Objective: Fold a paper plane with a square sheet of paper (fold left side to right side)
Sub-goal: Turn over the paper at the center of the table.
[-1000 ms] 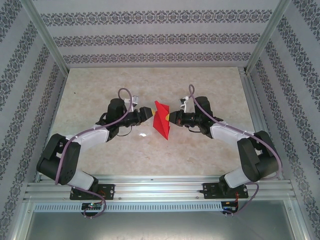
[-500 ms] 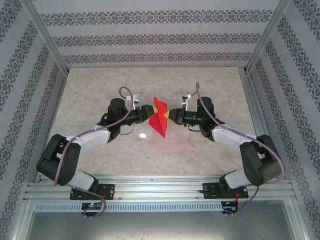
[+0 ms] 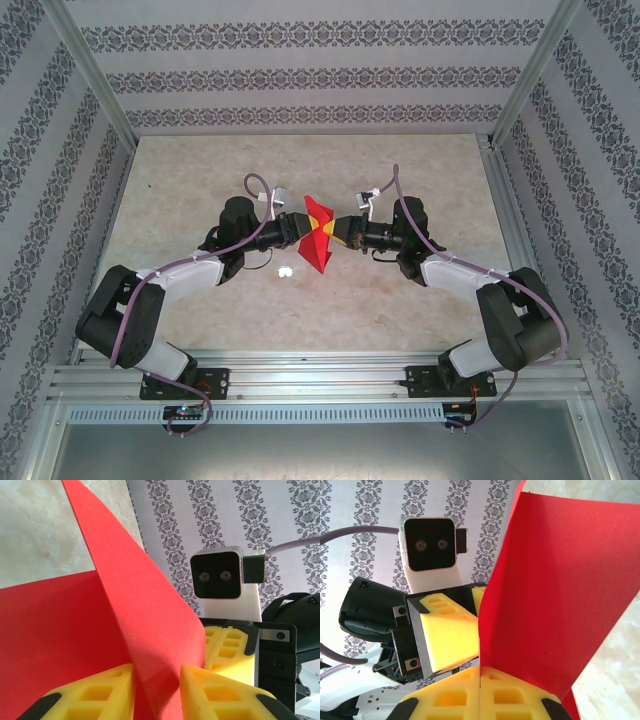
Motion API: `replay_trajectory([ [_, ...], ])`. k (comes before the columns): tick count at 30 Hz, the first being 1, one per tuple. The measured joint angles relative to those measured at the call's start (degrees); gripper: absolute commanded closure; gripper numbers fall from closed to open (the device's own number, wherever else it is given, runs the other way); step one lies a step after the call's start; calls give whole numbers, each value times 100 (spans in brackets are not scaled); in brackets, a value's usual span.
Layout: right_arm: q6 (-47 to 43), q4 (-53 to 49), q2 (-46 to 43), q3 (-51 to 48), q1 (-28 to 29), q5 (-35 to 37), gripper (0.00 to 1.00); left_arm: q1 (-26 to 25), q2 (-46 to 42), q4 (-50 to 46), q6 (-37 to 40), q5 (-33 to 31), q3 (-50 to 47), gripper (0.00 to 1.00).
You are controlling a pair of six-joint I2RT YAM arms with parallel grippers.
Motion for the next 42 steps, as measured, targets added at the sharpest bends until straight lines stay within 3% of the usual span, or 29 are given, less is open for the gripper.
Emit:
replay_trajectory([
  [9,-22,-70,2,-68,-7,4,98,0,-2,0,2,2,22,89],
  [13,-44,-120,0,-131,-55,11,91,-2,-2,-2,4,4,22,94],
  [15,-131,-238,-39,-146,-90,26,84,-13,-2,-2,4,4,22,95],
  [22,-938,-1488,-1143,-214,-479,461,41,-31,-24,-28,2,-87,90,97],
  [29,-1239,-1565,-1917,-776,-243,861,20,-33,-127,-42,-96,-236,413,97],
  [37,-1119,-887,-1622,-992,420,1019,21,-116,-149,-39,-214,-260,649,97],
  [42,-1005,-590,-1311,-916,573,1016,38,-153,-151,-42,-234,-260,651,97],
])
